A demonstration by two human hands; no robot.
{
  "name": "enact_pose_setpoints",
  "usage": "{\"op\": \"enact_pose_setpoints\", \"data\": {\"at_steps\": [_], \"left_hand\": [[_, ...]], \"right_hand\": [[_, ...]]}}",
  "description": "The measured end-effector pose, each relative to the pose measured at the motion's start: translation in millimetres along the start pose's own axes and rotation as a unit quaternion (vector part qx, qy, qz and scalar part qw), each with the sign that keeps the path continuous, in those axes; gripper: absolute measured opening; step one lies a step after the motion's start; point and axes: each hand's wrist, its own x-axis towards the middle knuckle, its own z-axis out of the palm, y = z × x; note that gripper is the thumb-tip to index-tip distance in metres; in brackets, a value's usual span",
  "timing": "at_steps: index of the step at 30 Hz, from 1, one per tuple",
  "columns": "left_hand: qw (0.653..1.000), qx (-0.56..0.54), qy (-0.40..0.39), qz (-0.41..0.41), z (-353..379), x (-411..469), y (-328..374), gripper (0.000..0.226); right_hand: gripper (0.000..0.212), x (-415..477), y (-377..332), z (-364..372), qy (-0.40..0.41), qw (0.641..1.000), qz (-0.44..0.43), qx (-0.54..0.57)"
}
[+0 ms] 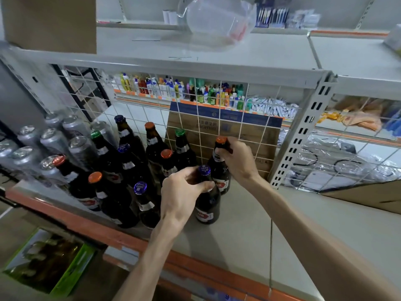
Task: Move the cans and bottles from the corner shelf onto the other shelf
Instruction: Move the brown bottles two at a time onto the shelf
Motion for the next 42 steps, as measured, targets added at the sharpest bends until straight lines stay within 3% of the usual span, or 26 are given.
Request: {"op": "enact_pose_setpoints", "data": {"at_steps": [42], "left_hand": [[0.999,-0.035,0.006,-0.004,2,-2,-6,0.043]], "right_hand": [[0.018,14,10,14,-0.002,0.999,0.011,0.036]]}}
